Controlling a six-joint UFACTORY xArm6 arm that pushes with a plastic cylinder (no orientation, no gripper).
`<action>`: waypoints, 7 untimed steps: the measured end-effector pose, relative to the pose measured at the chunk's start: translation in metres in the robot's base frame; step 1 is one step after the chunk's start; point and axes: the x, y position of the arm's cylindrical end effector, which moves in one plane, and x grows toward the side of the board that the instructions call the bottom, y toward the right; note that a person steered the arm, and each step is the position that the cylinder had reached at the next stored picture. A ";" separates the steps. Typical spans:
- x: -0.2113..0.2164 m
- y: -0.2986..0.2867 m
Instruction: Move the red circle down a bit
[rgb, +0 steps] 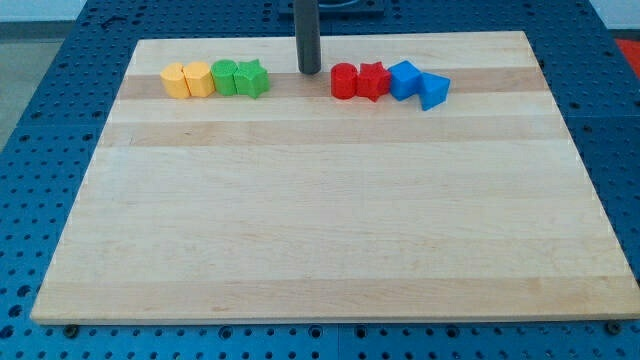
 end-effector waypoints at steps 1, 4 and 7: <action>0.008 0.003; -0.003 0.021; 0.006 0.061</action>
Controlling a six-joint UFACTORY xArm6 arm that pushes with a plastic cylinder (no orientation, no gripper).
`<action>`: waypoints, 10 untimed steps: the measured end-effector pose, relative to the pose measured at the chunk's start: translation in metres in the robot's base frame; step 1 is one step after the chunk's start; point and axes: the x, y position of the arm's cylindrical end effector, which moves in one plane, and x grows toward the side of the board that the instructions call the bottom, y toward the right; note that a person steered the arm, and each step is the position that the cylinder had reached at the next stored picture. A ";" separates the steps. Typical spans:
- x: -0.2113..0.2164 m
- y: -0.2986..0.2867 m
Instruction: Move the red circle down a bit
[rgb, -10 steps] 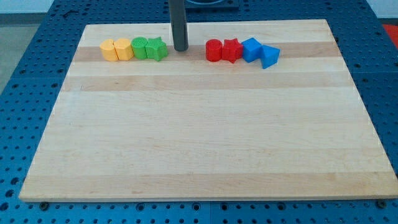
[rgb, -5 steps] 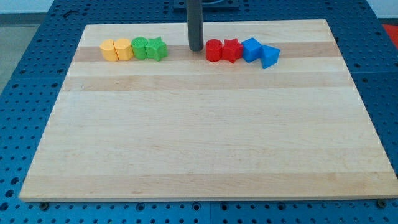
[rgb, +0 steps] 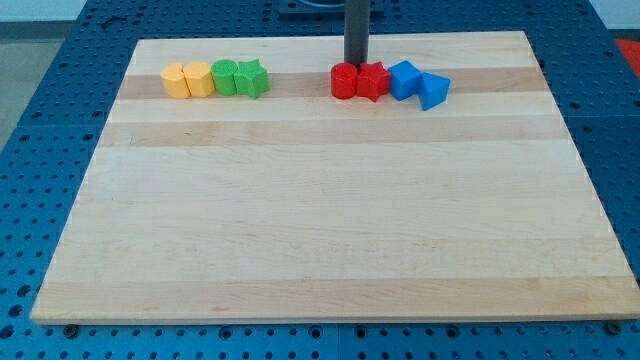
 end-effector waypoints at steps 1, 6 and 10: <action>0.008 -0.010; 0.030 -0.029; 0.030 -0.054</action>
